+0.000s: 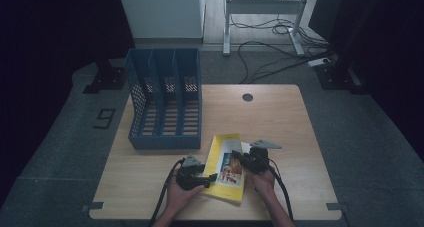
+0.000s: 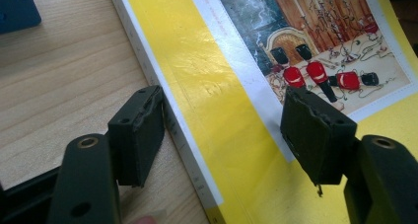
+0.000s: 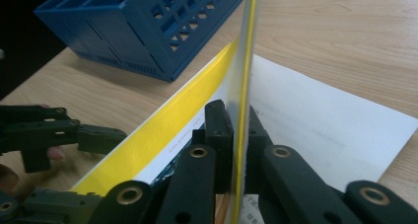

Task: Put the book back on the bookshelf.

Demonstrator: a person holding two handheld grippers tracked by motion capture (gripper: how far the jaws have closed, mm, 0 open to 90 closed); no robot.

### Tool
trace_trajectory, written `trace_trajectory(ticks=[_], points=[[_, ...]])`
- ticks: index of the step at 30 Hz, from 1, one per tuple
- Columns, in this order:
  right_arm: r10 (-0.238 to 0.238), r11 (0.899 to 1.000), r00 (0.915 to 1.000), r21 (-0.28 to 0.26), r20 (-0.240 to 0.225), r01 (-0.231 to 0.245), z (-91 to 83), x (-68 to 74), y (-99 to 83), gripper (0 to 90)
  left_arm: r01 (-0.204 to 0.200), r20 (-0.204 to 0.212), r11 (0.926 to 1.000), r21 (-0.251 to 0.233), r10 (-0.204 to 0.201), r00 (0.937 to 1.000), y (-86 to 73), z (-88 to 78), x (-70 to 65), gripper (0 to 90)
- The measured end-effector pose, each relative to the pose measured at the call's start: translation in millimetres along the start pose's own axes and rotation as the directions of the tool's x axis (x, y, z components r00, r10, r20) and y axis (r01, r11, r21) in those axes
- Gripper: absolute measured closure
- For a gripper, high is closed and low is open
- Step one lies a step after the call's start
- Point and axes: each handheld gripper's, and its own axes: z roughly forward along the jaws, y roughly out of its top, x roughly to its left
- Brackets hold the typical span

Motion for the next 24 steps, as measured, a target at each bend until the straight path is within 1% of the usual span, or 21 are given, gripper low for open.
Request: trace_trajectory(ticks=[2, 7, 11, 14, 16, 18, 20, 24], points=[[-0.004, 1.0, 1.0, -0.001, -0.003, 0.004, -1.4, 0.6, 0.6, 86.2, 0.004, 0.007, 1.0, -0.002, -0.004, 1.0, 0.0, -0.2, 0.8, 32.9], [0.002, 1.0, 0.9999, -0.02, -0.012, -0.003, -4.6, 2.3, 1.8, 86.4, 0.018, 0.031, 0.9998, -0.006, -0.018, 0.9994, 0.0, -0.5, 3.1, 32.1], [0.001, 1.0, 0.9998, -0.029, -0.019, -0.002, -8.3, 4.1, 3.9, 86.5, 0.033, 0.061, 0.9994, -0.013, -0.033, 0.9976, -0.3, -0.9, 5.3, 31.5], [-0.016, 0.999, 0.9995, -0.034, -0.027, 0.015, -12.4, 5.8, 6.8, 86.5, 0.026, 0.083, 0.9994, -0.023, -0.024, 0.9963, -0.3, -1.7, 6.4, 31.2], [-0.022, 0.999, 0.9992, -0.042, -0.032, 0.021, -15.0, 7.5, 8.5, 86.6, 0.037, 0.099, 0.999, -0.026, -0.034, 0.9945, -0.1, -1.9, 7.1, 31.0], [-0.037, 0.998, 0.9987, -0.049, -0.035, 0.035, -18.0, 9.7, 10.0, 86.6, 0.05, 0.13, 0.9985, -0.022, -0.047, 0.9905, 0.0, -1.5, 7.5, 32.0], [-0.045, 0.998, 0.9981, -0.053, -0.043, 0.043, -20.9, 12.4, 11.3, 86.6, 0.053, 0.14, 0.9983, -0.025, -0.049, 0.989, 0.0, -1.0, 6.6, 31.5], [-0.066, 0.996, 0.9971, -0.061, -0.038, 0.063, -23.8, 16.9, 12.6, 86.6, 0.05, 0.146, 0.9983, -0.03, -0.046, 0.9882, 0.4, -1.5, 5.5, 31.3]])
